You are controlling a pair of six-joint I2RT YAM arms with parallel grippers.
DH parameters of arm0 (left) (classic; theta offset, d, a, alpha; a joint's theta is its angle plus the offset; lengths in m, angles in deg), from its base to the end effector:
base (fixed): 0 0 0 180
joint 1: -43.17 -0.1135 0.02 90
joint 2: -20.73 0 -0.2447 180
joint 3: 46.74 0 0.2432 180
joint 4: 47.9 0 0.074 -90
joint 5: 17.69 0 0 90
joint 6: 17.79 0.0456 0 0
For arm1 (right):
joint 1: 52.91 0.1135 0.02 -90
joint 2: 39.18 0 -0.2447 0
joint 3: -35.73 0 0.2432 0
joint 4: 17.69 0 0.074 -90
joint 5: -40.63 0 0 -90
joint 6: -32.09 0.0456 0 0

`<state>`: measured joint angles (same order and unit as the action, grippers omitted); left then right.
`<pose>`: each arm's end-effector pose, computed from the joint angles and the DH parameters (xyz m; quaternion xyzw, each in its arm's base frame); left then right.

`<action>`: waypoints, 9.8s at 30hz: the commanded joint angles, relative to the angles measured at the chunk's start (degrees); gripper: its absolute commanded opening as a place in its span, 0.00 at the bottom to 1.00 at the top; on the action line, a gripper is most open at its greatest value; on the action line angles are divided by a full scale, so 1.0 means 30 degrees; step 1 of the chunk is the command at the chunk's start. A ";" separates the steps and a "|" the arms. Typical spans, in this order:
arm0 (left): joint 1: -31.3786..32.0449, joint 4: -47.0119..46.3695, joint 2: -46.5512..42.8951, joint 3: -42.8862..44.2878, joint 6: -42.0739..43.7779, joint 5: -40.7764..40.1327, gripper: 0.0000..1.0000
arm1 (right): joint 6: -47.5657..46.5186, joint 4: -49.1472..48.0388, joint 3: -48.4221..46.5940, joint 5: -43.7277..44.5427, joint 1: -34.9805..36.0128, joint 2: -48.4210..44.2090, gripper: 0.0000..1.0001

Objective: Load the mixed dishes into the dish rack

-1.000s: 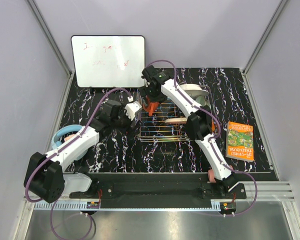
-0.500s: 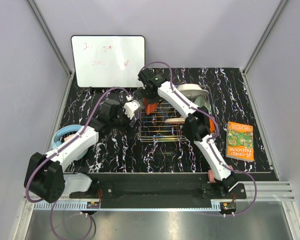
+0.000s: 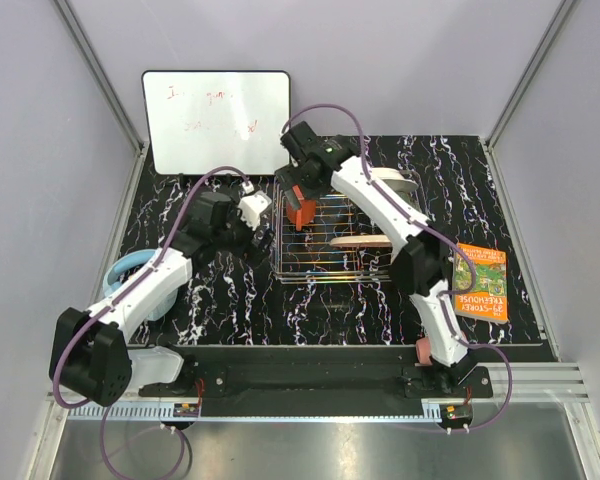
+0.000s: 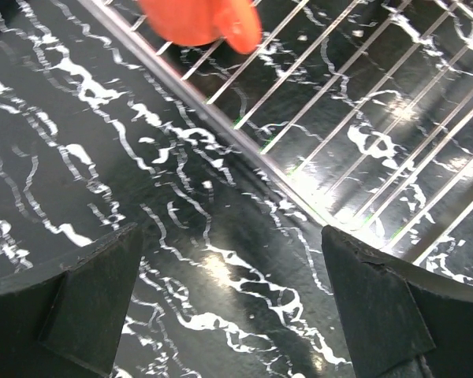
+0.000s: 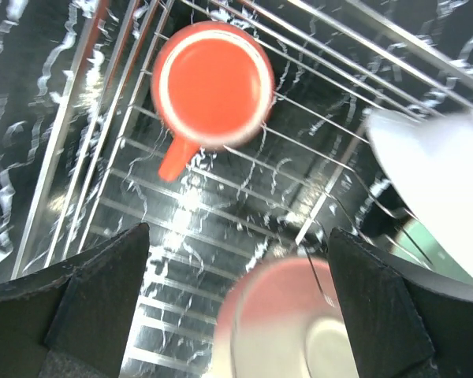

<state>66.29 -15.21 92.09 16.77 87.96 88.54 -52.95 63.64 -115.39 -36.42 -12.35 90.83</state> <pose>0.2454 -0.1186 0.2356 0.3549 0.8283 -0.1546 0.4051 0.3584 0.2933 0.2857 -0.2660 0.9231 -0.0017 0.2776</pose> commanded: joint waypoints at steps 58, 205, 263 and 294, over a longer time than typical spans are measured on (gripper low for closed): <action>1.2185 2.0338 1.3414 2.4272 1.0708 0.7478 0.99 | 0.8108 -0.9395 2.2317 1.3947 0.0397 -3.6352 1.00; 1.0315 1.2436 0.0387 1.0865 0.6440 -0.0722 0.29 | 1.4901 -1.6398 2.9878 -0.6418 0.0397 -3.2969 0.87; -0.2692 0.8025 0.4719 1.7996 -1.3681 1.8108 0.99 | 1.9736 -3.4853 3.6061 -1.2285 0.0163 -2.8722 0.00; -0.2812 -0.2248 0.0943 0.7963 -1.8788 2.0138 0.99 | 2.4363 -4.7308 3.1198 -1.4160 -0.1038 -1.8761 0.00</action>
<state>57.83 -28.45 96.83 40.20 24.34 149.35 17.66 -70.73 -18.01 -76.74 -14.95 33.79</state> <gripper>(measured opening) 0.987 0.107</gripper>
